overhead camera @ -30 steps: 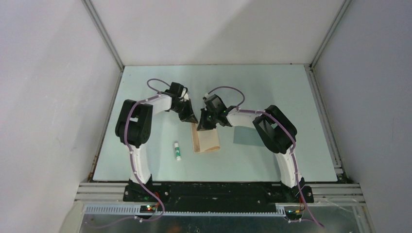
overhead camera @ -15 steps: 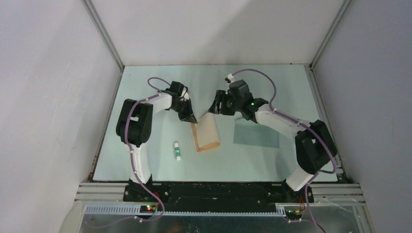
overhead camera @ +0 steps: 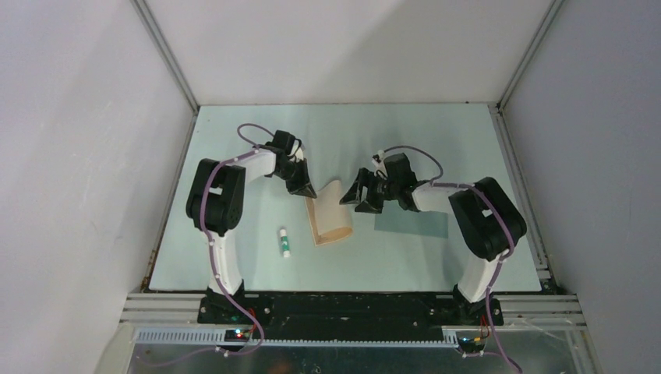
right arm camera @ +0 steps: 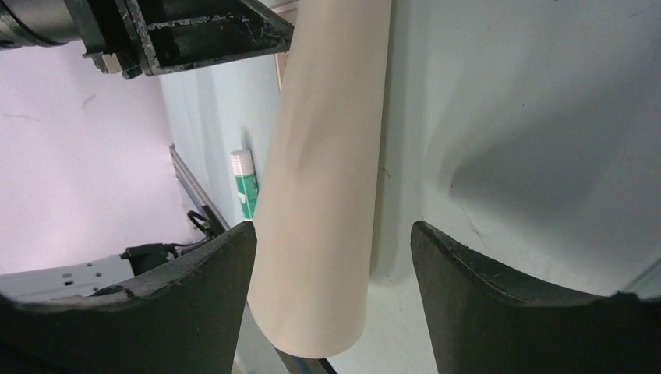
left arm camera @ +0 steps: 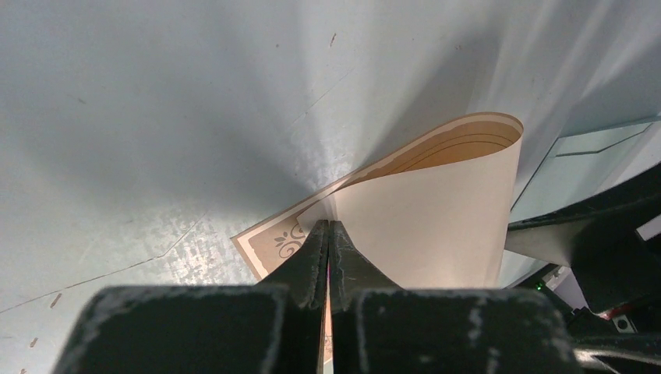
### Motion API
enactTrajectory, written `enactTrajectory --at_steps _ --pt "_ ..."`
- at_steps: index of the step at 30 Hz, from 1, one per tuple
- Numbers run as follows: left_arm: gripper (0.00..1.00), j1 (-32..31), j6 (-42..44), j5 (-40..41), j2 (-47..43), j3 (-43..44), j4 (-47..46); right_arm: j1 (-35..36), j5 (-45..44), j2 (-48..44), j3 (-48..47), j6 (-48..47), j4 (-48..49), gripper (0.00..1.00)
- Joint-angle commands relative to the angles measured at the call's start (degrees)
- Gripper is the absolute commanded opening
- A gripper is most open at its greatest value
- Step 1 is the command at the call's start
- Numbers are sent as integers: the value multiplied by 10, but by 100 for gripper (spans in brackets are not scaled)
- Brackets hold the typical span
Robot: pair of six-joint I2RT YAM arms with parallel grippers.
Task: Place the letter into the envelope and seal it
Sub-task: Fold the letter.
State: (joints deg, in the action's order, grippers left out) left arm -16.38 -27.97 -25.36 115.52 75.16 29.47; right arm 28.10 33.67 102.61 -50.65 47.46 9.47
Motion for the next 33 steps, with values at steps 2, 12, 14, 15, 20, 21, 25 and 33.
enactTrajectory --at_steps 2,12,14,15,20,21,25,33 --pt "0 0 25 26 14 7 23 -8 47 38 9 64 109 70" --pt "0 0 25 26 15 7 22 -3 59 89 9 103 155 51" --pt "0 0 26 26 13 7 23 0 58 93 10 103 156 48" --pt "0 0 26 26 13 7 22 1 58 96 9 103 156 47" --pt "0 0 26 25 12 7 23 4 56 106 9 105 160 45" --pt "0 0 26 25 9 7 24 5 56 106 10 105 160 44" --pt "0 0 28 25 -7 9 28 9 38 106 9 94 140 38" --pt "7 0 37 57 -55 26 61 17 -3 95 2 61 84 30"
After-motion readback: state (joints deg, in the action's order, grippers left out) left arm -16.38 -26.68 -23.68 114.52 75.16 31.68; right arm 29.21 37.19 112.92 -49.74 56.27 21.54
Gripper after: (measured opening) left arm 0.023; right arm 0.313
